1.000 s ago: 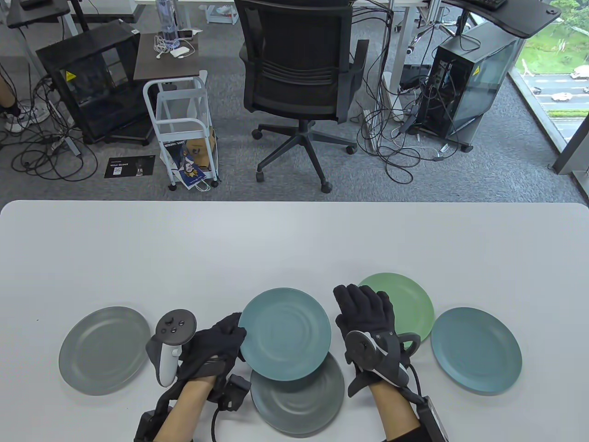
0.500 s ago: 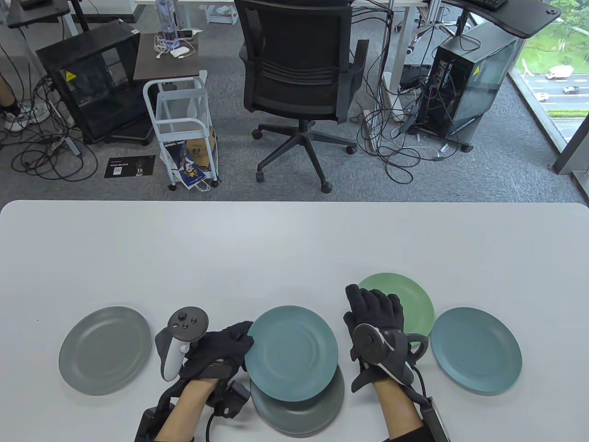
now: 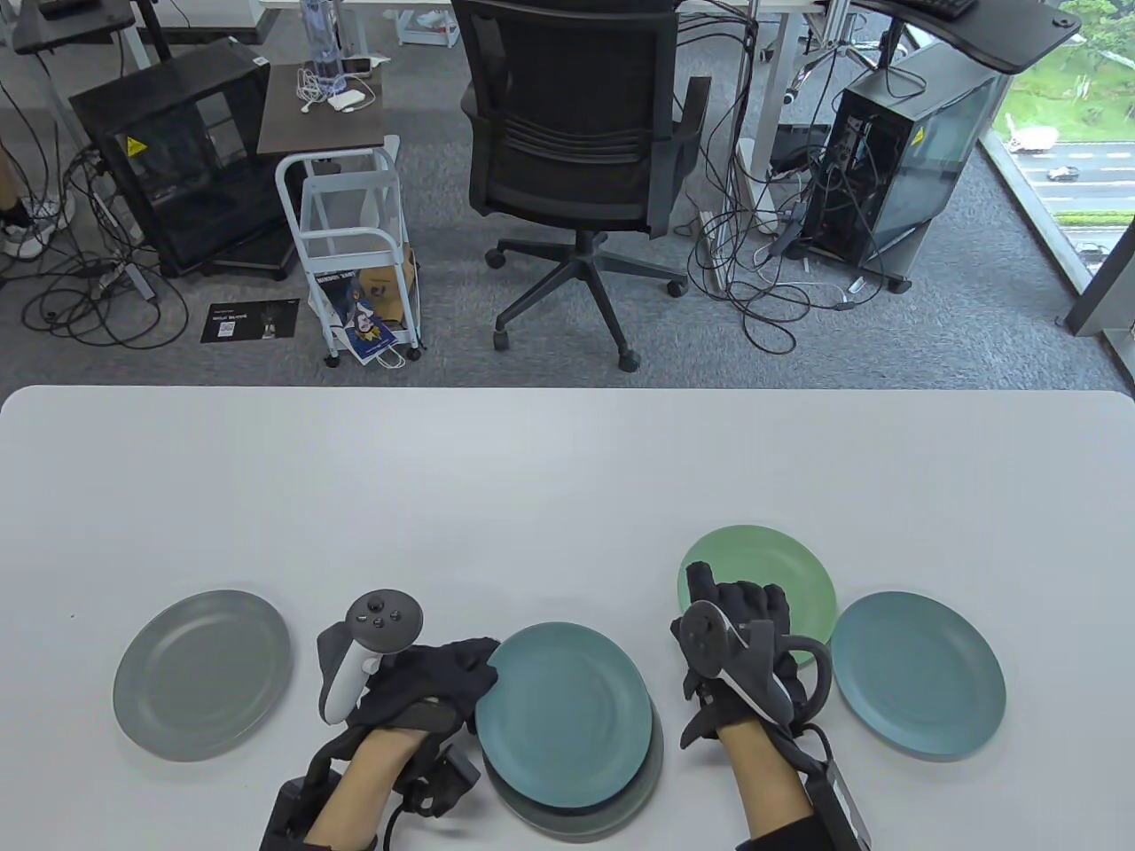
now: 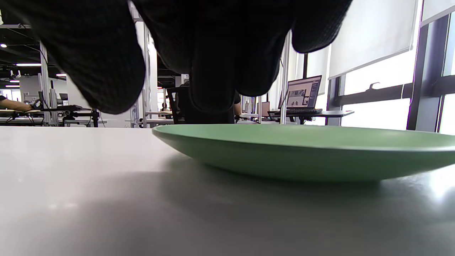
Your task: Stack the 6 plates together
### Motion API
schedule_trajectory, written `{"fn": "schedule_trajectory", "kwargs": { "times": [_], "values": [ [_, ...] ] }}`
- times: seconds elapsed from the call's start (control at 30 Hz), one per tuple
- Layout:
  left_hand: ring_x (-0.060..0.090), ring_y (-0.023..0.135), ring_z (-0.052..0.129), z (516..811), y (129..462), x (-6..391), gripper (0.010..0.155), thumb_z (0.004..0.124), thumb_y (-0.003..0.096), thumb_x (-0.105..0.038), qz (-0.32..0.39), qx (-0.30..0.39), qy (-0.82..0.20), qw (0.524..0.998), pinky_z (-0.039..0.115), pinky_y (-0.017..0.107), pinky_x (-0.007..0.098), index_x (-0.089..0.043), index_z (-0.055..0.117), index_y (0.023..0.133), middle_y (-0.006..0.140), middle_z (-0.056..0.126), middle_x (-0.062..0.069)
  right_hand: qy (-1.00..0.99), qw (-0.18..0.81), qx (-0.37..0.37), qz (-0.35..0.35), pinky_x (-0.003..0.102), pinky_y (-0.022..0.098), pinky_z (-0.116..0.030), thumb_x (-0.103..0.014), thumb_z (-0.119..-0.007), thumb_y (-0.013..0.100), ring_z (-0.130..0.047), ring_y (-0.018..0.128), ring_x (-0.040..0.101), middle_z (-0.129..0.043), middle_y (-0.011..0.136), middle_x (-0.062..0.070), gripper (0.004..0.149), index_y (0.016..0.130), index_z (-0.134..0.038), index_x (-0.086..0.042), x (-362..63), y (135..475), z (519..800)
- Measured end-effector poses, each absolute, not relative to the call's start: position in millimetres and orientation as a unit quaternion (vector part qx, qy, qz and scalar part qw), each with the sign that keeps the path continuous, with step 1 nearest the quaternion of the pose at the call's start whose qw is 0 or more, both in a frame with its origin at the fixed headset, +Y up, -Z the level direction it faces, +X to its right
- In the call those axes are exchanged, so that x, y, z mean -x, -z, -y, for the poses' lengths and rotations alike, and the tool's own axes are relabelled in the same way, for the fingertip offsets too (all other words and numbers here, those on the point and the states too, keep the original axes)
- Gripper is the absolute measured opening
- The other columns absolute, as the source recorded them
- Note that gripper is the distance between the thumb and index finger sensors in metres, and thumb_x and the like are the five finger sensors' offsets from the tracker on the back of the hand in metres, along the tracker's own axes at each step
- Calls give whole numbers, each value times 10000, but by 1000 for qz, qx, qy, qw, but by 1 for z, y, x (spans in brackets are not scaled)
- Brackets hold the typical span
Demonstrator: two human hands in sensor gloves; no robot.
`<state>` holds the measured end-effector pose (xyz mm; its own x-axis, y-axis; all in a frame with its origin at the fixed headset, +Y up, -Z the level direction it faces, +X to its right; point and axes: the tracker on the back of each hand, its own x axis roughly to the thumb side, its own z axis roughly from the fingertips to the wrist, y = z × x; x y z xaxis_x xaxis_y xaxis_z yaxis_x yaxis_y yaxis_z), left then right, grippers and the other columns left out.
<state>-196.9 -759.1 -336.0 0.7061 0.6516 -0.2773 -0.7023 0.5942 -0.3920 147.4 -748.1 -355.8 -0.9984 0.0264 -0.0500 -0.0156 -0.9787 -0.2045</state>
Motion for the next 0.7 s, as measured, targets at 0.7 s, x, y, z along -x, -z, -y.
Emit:
{"fn": "schedule_trajectory", "kwargs": {
  "times": [0.7],
  "values": [
    [192,872,825,732,313,208,674,758,357,-604,-149,-83,-333,927,313,847,489,-291,705,952,736,1000,-35,-997,-23,67,17,545,766,-507,-562,-857,452,-758,923,253,-870,879,-55,669,1022,-623,-302,-149,363,762]
  ]
}}
